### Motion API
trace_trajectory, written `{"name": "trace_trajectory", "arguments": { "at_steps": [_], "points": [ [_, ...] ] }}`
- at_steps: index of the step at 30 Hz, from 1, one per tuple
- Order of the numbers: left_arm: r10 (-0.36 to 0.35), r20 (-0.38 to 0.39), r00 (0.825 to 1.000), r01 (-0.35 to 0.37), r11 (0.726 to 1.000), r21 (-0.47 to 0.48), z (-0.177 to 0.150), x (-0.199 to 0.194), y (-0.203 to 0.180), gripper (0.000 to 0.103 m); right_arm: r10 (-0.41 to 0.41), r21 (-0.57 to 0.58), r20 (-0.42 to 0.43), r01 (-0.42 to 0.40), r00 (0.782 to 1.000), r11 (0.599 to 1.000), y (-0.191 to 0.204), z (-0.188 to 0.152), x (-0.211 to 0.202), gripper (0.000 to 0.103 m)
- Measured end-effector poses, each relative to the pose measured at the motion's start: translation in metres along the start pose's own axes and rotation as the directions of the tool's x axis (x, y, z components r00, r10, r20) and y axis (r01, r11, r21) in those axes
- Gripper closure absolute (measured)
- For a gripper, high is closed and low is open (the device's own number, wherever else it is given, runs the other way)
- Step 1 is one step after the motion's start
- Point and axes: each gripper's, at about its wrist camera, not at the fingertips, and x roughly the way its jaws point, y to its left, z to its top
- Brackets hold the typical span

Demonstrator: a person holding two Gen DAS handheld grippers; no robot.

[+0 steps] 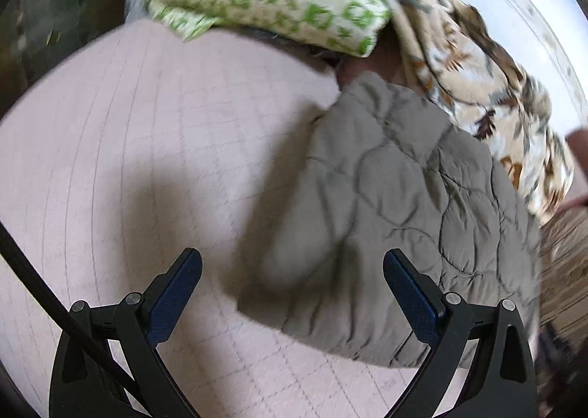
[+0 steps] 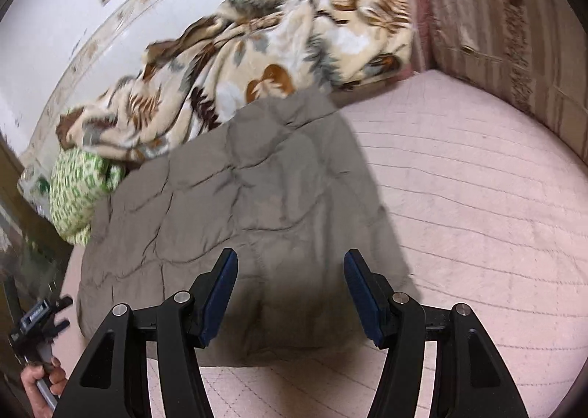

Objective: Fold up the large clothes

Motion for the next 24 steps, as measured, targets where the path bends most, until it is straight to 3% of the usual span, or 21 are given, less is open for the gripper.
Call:
{"name": "trace_trajectory", "arguments": {
  "at_steps": [7, 10, 14, 24],
  "points": [
    [-0.137, -0.075, 0.988, 0.124, 0.979, -0.160, -0.009, 0.001, 0.035, 0.005, 0.049, 0.200, -0.039, -0.040, 0.998, 0.979, -0.047, -0.011, -0.008, 0.033],
    [-0.172, -0.110, 0.979, 0.147, 0.968, -0.203, -0.018, 0.010, 0.042, 0.005, 0.083, 0.308, -0.050, -0.064, 0.995, 0.949, -0.069, -0.022, -0.008, 0.031],
    [-0.275, -0.133, 0.952, 0.227, 0.928, -0.295, -0.027, 0.023, 0.048, 0.006, 0.146, 0.431, -0.064, -0.105, 0.987, 0.896, -0.089, -0.036, -0.002, 0.030],
    [-0.286, -0.161, 0.945, 0.232, 0.929, -0.287, -0.030, 0.049, 0.031, 0.008, 0.238, 0.544, -0.049, -0.173, 0.970, 0.821, -0.096, -0.043, 0.024, 0.030]
  ]
}}
